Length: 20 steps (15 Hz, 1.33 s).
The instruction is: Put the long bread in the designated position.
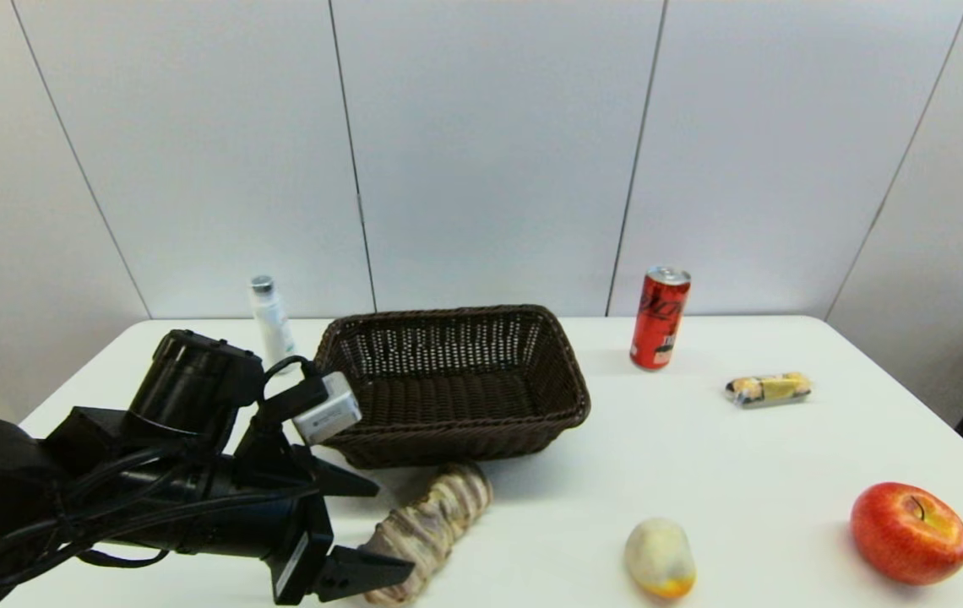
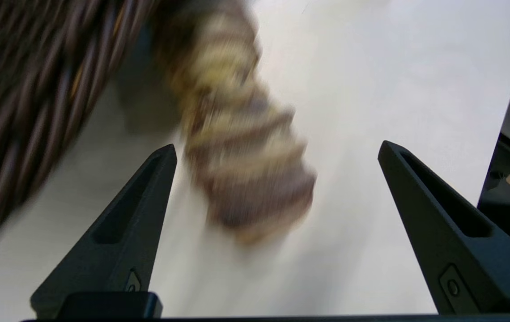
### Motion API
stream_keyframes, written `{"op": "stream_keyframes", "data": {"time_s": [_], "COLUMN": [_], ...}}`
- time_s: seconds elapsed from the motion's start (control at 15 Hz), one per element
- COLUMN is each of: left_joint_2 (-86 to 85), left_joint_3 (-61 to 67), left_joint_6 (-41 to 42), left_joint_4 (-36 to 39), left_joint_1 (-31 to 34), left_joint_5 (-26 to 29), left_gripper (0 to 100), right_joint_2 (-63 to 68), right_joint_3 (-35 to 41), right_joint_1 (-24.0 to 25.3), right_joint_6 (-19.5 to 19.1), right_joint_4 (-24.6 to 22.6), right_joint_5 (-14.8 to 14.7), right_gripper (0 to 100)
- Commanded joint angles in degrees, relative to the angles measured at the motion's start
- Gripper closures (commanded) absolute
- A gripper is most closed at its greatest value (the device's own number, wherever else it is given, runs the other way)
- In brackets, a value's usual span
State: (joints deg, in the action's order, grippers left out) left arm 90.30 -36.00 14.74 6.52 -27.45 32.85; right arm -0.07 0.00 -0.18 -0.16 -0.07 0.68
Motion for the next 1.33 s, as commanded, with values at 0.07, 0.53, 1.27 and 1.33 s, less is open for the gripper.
{"op": "stream_keyframes", "data": {"time_s": [0.07, 0.53, 1.27, 1.33], "left_joint_2": [-6.36, -8.29, -33.34, -37.39], "left_joint_3": [-0.04, -1.18, -8.83, -7.51], "left_joint_6": [-0.15, -7.18, -15.09, -14.91], "left_joint_4": [-12.94, -20.58, -10.65, -9.86], "left_joint_1": [6.45, 23.06, 30.62, 30.53], "left_joint_5": [-6.57, -20.55, -26.44, -26.17], "left_gripper": [0, 0, 0, 0], "right_joint_2": [0.07, 0.07, 0.07, 0.07], "right_joint_3": [0.0, 0.0, 0.0, 0.0], "right_joint_1": [0.01, 0.01, 0.01, 0.01], "right_joint_6": [-0.02, -0.02, -0.02, -0.02], "right_joint_4": [-0.01, -0.01, -0.01, -0.01], "right_joint_5": [0.02, 0.02, 0.02, 0.02], "right_gripper": [0, 0, 0, 0]}}
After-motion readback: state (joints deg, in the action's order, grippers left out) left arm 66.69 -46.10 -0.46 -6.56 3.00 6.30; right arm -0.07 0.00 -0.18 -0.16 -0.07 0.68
